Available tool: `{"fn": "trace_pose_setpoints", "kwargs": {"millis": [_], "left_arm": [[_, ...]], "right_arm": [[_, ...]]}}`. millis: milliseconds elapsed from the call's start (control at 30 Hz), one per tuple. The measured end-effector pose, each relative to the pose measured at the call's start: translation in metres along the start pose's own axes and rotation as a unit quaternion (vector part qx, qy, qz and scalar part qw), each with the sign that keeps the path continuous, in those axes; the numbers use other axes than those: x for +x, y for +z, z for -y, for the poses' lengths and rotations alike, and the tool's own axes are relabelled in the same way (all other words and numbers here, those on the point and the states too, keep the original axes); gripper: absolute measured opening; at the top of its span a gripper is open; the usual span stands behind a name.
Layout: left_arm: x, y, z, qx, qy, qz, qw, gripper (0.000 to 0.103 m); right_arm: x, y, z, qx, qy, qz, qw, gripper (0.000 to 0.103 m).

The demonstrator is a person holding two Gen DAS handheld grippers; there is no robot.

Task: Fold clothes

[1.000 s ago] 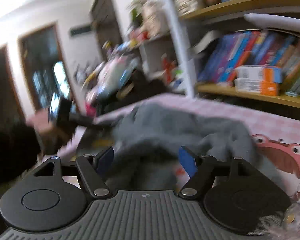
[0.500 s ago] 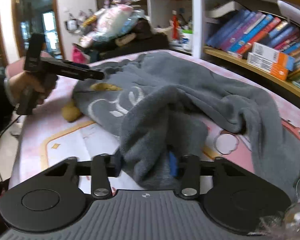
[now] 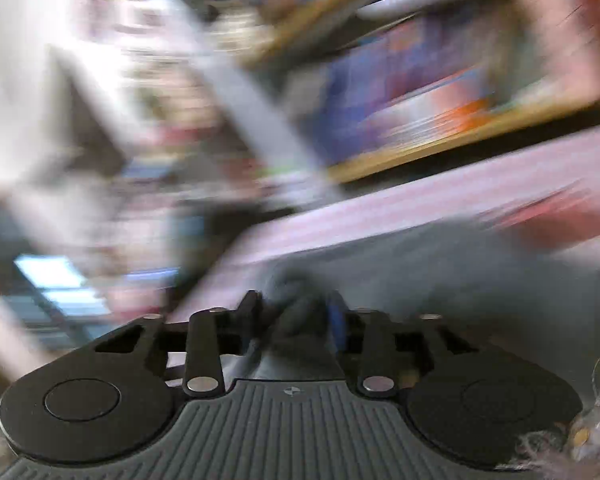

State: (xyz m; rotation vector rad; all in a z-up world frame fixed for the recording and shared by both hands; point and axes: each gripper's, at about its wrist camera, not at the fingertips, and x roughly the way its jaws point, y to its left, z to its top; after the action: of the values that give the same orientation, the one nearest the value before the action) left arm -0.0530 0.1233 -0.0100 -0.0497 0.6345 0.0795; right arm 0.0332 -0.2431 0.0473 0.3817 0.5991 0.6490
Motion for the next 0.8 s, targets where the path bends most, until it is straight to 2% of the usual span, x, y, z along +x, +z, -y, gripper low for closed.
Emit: {"fn": "trace_pose_setpoints", "kwargs": {"millis": [67, 100, 167, 300, 333, 400, 467, 567, 633, 733, 767, 800], "left_arm": [[-0.001, -0.001, 0.002, 0.007, 0.003, 0.001, 1.0, 0.093], [-0.001, -0.001, 0.002, 0.008, 0.004, 0.001, 1.0, 0.093], [-0.001, -0.001, 0.002, 0.007, 0.006, 0.0, 1.0, 0.093], [0.0, 0.0, 0.005, 0.013, 0.012, -0.003, 0.9998, 0.093], [0.0, 0.0, 0.006, 0.015, 0.014, -0.003, 0.9998, 0.094], [0.0, 0.0, 0.006, 0.016, 0.016, -0.002, 0.9997, 0.094], [0.0, 0.0, 0.006, 0.017, 0.017, -0.002, 0.9997, 0.094], [-0.001, 0.001, 0.007, 0.018, 0.018, -0.003, 0.9997, 0.094], [-0.001, 0.001, 0.007, 0.018, 0.018, -0.003, 0.9997, 0.094], [0.0, 0.001, 0.007, 0.019, 0.018, -0.003, 0.9997, 0.094], [0.0, 0.001, 0.006, 0.019, 0.019, -0.003, 0.9996, 0.094], [0.0, 0.001, 0.006, 0.019, 0.019, -0.003, 0.9996, 0.094]], "right_arm": [[0.009, 0.002, 0.011, -0.03, -0.096, 0.012, 0.995, 0.039], [0.006, 0.001, 0.018, -0.029, -0.105, 0.017, 0.994, 0.043], [-0.01, -0.003, 0.029, -0.019, -0.093, 0.023, 0.995, 0.054], [-0.045, -0.028, 0.031, -0.042, -0.071, 0.003, 0.997, 0.066], [-0.051, -0.036, 0.026, -0.046, -0.058, -0.005, 0.997, 0.069], [-0.063, -0.054, 0.015, -0.055, -0.032, -0.02, 0.998, 0.083], [-0.065, -0.072, 0.005, -0.061, 0.002, -0.04, 0.997, 0.09], [-0.057, -0.094, -0.014, -0.079, 0.034, -0.072, 0.994, 0.091], [-0.041, -0.101, -0.03, -0.097, 0.036, -0.087, 0.991, 0.091], [-0.019, -0.105, -0.046, -0.11, 0.018, -0.088, 0.99, 0.088], [-0.011, -0.105, -0.05, -0.113, 0.01, -0.084, 0.99, 0.085], [-0.005, -0.104, -0.052, -0.111, 0.004, -0.077, 0.991, 0.073]]}}
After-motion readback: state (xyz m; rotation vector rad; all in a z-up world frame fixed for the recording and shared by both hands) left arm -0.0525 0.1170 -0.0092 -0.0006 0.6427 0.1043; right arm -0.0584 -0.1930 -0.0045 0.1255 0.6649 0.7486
